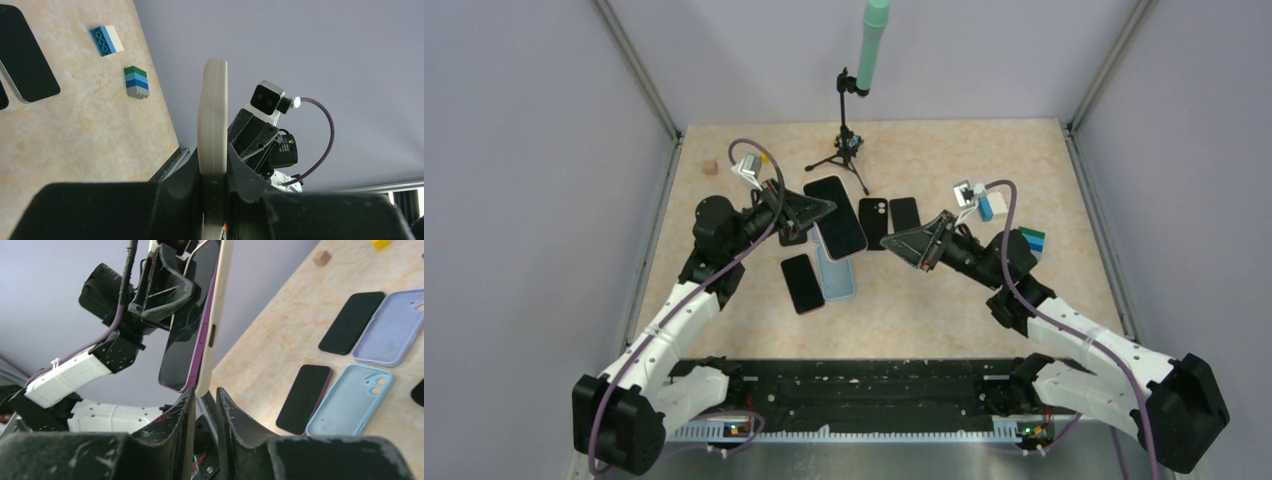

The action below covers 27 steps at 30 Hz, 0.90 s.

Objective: Take the phone out of the phone case
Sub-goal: Remove the phone case from the phone.

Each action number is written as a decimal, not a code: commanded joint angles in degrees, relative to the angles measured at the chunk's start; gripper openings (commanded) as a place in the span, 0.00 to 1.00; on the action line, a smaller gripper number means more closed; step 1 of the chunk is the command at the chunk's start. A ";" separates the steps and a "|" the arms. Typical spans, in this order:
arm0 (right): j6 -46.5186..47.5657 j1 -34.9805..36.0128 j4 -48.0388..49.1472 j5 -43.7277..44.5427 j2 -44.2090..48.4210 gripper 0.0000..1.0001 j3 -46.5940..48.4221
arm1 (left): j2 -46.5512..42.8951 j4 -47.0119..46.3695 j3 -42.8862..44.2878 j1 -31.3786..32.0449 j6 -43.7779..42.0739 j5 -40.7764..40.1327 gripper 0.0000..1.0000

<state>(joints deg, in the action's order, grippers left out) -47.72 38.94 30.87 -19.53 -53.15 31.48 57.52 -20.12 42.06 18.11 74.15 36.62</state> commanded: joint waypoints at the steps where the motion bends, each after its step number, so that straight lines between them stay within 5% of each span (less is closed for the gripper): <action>1: -5.86 -0.13 10.34 -7.07 -2.18 0.21 0.95 | -0.49 -3.70 2.50 0.00 -1.22 0.12 0.00; 6: -9.33 -0.11 13.89 -8.48 -4.66 0.28 0.53 | 0.62 -3.95 2.42 0.00 -1.43 0.72 0.00; 27: -8.23 0.02 10.23 -6.69 -7.11 0.27 1.45 | 1.36 -6.42 2.32 0.00 -1.43 2.12 0.00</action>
<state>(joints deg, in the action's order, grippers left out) -56.64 38.94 39.18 -25.93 -59.27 31.48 59.53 -20.08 42.06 18.11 72.86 37.95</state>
